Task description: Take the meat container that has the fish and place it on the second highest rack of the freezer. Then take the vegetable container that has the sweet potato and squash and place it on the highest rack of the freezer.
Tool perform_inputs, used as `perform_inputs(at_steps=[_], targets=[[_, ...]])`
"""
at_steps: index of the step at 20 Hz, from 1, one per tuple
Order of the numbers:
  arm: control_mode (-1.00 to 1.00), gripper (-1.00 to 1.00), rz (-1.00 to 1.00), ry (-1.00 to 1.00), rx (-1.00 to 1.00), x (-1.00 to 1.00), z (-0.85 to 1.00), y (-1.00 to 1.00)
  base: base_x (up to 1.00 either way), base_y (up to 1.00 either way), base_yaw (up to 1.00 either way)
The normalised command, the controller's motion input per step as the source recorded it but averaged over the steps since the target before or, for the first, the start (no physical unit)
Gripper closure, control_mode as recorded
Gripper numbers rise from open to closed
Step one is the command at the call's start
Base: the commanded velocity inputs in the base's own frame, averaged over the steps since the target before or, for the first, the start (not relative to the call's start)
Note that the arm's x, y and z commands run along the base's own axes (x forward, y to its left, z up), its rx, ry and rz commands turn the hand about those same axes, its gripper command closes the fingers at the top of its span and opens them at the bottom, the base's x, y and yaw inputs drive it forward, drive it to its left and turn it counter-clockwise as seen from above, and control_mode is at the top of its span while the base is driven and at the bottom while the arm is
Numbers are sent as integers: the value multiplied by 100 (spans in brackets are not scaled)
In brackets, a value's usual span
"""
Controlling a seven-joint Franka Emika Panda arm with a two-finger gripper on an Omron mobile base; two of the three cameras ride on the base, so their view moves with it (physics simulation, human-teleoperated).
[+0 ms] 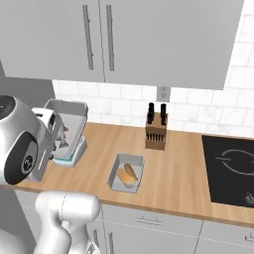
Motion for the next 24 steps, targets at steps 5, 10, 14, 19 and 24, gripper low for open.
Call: perform_inputs(at_steps=[5,10,14,19,24], targets=[[-100,100,3,3,-2,-37,49,-13,0,0,0],[-100,100,2,11,0,-19,39,-4,0,0,0],[-100,100,0,4,0,0,19,0,0,0,0],[-100,100,0,0,0,0,0,0,0,0,0],[-100,100,0,0,0,0,0,0,0,0,0]])
